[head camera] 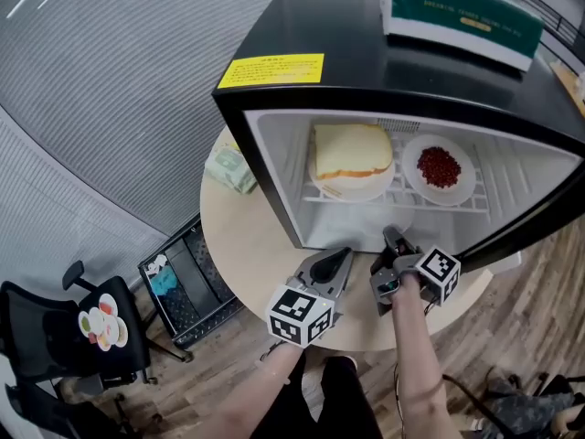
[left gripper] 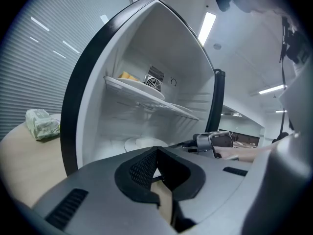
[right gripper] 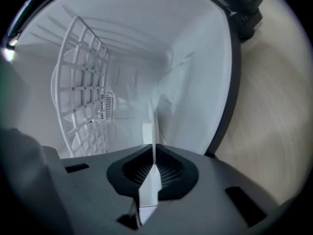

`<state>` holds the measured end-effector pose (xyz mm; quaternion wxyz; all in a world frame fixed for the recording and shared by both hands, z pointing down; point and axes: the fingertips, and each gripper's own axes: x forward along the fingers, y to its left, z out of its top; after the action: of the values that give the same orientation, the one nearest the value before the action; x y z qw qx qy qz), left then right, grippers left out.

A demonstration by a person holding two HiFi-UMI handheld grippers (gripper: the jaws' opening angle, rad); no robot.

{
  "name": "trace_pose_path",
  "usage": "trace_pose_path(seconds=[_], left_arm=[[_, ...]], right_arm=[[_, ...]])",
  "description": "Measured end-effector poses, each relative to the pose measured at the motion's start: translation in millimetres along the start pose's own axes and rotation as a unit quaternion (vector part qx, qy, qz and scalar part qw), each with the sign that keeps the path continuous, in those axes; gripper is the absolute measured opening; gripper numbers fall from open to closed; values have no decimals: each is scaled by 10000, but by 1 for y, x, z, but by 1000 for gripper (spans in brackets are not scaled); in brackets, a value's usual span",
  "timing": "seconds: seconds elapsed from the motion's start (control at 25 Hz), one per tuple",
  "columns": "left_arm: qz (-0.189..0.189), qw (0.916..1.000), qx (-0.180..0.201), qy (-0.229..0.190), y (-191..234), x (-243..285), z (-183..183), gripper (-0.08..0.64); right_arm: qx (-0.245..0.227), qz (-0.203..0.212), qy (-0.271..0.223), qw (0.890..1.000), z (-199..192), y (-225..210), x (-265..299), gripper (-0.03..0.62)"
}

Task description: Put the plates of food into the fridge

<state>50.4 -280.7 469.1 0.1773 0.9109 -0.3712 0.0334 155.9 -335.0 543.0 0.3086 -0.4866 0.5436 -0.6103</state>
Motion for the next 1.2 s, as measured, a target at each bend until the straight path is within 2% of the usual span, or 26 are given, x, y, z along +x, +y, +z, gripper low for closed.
trace_pose_path(seconds=[0.4,0.56,0.68,0.76,0.88,1.08,1.2], left_arm=[[-38,9999,-108,61,1,-4,-6,5],[-30,9999,-167,10,3,-9,-6,4],[-25,9998,-182,-1,4,-13,-6,4],[-17,9998,-207,-14,5,-16,-6,3],[-25,9999,-164,-2,6,-18,-6,5],[-19,9999,-131,-18,9,-22,-3,5],[-4,9999,-111,-59,9,-24,-1,4]], right_arm=[[-178,-388,-171,9989,4,1,7,20],[-771,-789,-337,9933,7,4,7,20],[-1377,-1097,-430,9834,12,6,7,42],[-1958,-1339,-462,9703,14,7,8,93],[-2824,-1669,-407,9438,14,8,9,142],[-4172,-2178,-261,8819,13,3,6,192],[-4651,-2354,-196,8531,16,2,3,210]])
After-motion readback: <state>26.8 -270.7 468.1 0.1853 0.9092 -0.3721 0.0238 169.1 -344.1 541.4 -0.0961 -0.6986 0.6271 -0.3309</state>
